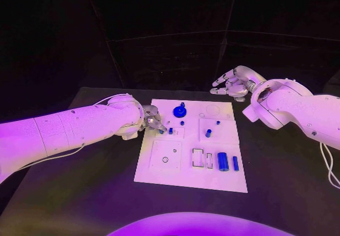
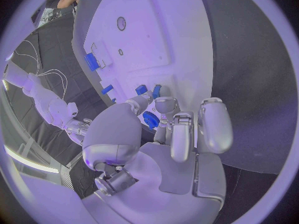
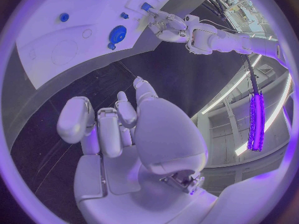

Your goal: Assemble the parts on the task board

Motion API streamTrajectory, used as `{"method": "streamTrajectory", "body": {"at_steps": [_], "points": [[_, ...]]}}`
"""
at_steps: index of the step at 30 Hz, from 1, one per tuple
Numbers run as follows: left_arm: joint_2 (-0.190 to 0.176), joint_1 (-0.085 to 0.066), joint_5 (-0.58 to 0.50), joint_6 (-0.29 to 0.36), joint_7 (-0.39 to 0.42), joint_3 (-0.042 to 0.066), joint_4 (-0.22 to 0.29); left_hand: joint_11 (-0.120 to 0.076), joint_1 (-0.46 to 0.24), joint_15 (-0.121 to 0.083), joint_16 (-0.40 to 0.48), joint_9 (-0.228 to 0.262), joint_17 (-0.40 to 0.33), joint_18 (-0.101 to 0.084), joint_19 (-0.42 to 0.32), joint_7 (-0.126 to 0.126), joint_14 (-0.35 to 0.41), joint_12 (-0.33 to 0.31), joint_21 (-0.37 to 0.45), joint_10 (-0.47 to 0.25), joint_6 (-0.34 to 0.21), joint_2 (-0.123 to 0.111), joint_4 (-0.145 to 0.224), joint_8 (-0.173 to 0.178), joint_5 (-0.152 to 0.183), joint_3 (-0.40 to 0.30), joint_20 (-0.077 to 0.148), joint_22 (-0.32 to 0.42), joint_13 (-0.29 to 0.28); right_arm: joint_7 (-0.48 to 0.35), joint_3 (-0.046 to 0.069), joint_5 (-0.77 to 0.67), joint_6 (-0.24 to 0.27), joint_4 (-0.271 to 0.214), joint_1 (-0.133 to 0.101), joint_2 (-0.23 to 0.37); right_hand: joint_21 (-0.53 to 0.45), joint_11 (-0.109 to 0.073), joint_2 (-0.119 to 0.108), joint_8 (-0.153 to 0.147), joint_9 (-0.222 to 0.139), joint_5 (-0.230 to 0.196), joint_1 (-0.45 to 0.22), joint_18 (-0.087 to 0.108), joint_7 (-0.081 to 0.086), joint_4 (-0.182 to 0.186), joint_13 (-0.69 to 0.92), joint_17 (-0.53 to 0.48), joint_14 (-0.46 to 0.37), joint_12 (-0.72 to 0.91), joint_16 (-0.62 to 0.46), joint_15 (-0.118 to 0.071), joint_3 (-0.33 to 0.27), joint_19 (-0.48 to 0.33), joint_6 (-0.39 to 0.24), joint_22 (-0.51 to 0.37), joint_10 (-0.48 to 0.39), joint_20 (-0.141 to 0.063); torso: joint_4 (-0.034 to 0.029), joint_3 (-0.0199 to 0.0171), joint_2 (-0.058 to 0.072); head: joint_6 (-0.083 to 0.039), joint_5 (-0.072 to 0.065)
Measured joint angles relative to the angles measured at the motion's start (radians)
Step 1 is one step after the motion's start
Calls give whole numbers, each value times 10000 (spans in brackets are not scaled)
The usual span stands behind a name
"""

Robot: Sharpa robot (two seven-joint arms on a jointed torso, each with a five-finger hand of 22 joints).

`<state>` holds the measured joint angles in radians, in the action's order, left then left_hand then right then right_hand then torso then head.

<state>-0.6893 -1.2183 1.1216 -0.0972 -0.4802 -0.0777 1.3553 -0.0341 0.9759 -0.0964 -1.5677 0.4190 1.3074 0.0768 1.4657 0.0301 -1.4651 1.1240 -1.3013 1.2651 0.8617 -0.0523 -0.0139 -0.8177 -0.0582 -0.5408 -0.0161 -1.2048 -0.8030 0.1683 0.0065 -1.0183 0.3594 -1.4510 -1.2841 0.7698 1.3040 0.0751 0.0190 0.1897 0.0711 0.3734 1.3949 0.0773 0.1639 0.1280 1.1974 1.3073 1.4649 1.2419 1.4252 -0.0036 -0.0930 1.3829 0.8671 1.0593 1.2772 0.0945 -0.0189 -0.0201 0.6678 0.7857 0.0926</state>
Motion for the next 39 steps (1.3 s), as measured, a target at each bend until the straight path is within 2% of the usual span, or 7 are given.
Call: {"method": "streamTrajectory", "body": {"at_steps": [5, 11, 17, 21, 25, 34, 39], "points": [[17, 0, -15, -50, -5, -1, -26, -2, -38, 0, 0, 16, 0, 0, 32, -35, 0, 0, 0, 2, 35, 38, -43, -38, 0, 99, 31, -11, -12, 0, 0, 0, -1, 14, 0, -11, 0, 0, 0, 0, 0, 0, 0, 0, 0, 0, 1, 0, 0, 0, 0, 0, 0, 0, 0, 0, 0, 0, -8, 1, 0, 10, -11], [19, 6, -24, -87, -22, -6, -51, -36, -213, 1, 0, 28, 0, 0, -3, -33, 0, 38, 0, 36, 107, -137, -194, -114, -1, 504, 71, -33, -11, 0, 0, 0, -3, 24, 0, -27, -38, 0, 0, 0, 0, 0, 0, 0, 0, 0, -1, 0, 0, 0, 0, 0, 0, 0, 0, -19, 0, 0, -14, 1, -4, 21, -18], [13, 11, -27, -92, -39, -9, -72, -36, -610, 1, 0, 46, 0, 0, -3, -33, 0, 38, 0, 36, 107, -326, -570, -183, -1, 1265, 71, -32, -5, 0, 0, 0, -4, 32, 0, -29, -59, -2, 0, 0, 0, 0, 0, 1, 0, 0, -13, 0, 0, 0, 0, 0, 0, 0, 0, -42, -1, 0, -16, 6, -4, 22, -19], [1, 12, -29, -77, -47, -9, -75, -36, -857, 1, 0, 33, 0, 0, -3, -33, 0, 38, 0, 36, 107, -571, -875, -190, -1, 1985, 71, -32, 19, 0, 0, 0, -4, 39, 0, -31, -59, -38, 0, 0, 0, 0, 0, 0, 0, 0, -26, 0, 0, 0, 1, 0, 0, 0, 0, -62, -38, 0, -16, 7, -4, 14, -17], [-33, 14, -31, -40, -53, -9, -49, -71, -867, -34, 0, 15, 0, 0, -3, -33, -36, 38, 0, 0, 107, -580, -1103, -189, -2, 2519, 71, -17, 43, 0, 0, 0, -4, 54, 0, -37, -59, -38, 0, 0, 0, 0, 0, 1, 0, 0, -26, 0, 0, 0, 1, 0, 0, 0, 0, -63, -38, 0, -16, 12, -3, 4, -16], [-176, 21, -126, 332, 8, -9, 121, -115, -719, -71, 0, -15, 0, 0, -3, -55, 1, 38, 110, -65, 48, -221, -1784, -238, -2, 3522, 71, 105, 249, -7, 0, 1, -8, 104, 1, -61, -59, -37, 0, 0, -1, 0, 0, 1, 0, 0, -26, 0, 0, 0, 1, 0, 0, 0, 0, -68, -37, 0, -18, 10, -3, -16, -31], [-326, 22, -177, 875, 275, -7, 287, -53, -486, -71, 0, -52, 0, 0, -3, 18, 1, -111, 348, -237, -99, 12, -1963, -238, -2, 3839, 70, 347, 451, -9, 0, 9, -23, 135, 2, -71, -59, -37, 0, 0, -8, 42, 0, 1, 0, 0, -40, 0, 0, 0, -44, 0, 0, 0, 0, -92, -37, 0, -18, 10, -3, -15, -37]]}}
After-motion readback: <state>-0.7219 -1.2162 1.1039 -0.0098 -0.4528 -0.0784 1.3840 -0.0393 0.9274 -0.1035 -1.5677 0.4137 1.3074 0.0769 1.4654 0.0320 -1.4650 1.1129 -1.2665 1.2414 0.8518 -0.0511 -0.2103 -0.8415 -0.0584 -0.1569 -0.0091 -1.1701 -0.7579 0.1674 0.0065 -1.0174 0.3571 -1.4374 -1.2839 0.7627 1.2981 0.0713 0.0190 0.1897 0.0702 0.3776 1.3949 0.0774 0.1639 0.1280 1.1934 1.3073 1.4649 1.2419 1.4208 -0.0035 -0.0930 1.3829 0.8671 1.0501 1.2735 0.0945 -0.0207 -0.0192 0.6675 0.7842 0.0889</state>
